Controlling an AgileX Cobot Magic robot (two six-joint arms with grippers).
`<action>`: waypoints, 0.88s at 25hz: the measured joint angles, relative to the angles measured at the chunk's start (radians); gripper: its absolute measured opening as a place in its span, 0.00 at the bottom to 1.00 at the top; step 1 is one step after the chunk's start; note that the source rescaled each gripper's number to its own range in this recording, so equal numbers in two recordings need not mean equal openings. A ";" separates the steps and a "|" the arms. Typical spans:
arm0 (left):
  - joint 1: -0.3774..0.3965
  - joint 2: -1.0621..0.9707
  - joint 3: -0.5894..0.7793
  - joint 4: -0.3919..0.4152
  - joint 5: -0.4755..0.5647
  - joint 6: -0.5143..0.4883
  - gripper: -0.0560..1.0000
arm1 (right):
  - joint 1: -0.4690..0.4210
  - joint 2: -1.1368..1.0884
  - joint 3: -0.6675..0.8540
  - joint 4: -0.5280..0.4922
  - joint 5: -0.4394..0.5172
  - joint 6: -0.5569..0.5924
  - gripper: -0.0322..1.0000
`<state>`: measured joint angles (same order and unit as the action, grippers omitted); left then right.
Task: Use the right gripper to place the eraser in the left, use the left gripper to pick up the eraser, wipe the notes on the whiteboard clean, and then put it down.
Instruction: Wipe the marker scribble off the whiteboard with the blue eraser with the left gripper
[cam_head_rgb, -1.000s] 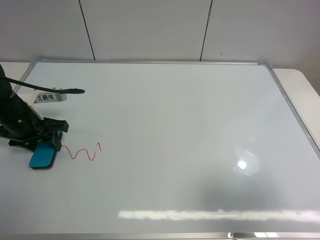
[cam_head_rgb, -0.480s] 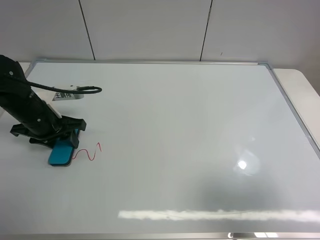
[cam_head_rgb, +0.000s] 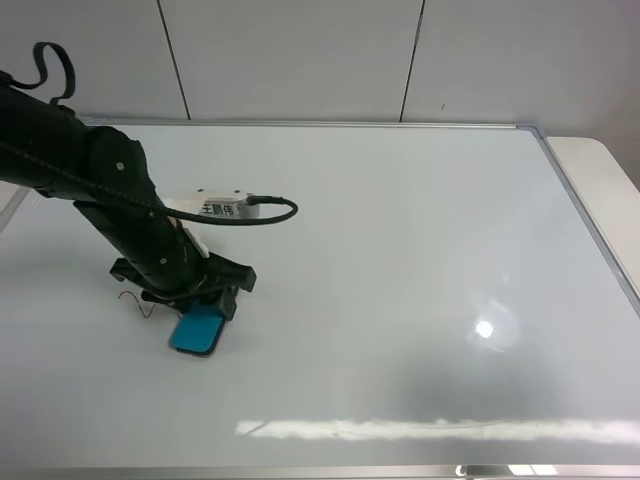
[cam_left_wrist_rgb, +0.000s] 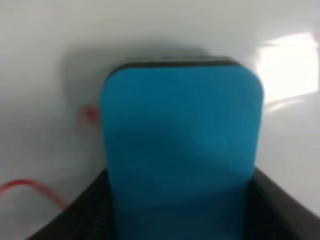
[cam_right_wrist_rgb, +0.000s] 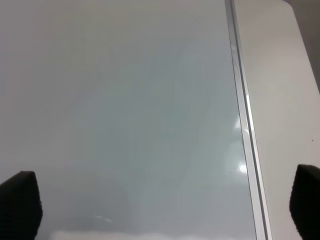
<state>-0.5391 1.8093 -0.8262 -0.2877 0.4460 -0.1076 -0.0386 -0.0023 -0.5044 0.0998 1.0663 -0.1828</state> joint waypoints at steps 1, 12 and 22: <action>-0.011 0.004 -0.011 0.000 0.007 -0.002 0.09 | 0.000 0.000 0.000 0.000 0.000 0.000 1.00; 0.085 0.026 -0.042 0.114 0.059 -0.011 0.09 | 0.000 0.000 0.000 0.000 0.000 0.000 1.00; 0.197 -0.001 0.047 0.281 0.042 -0.054 0.09 | 0.000 0.000 0.000 0.000 0.000 0.000 1.00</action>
<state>-0.3416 1.8080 -0.7792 -0.0071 0.4877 -0.1614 -0.0386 -0.0023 -0.5044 0.0998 1.0663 -0.1828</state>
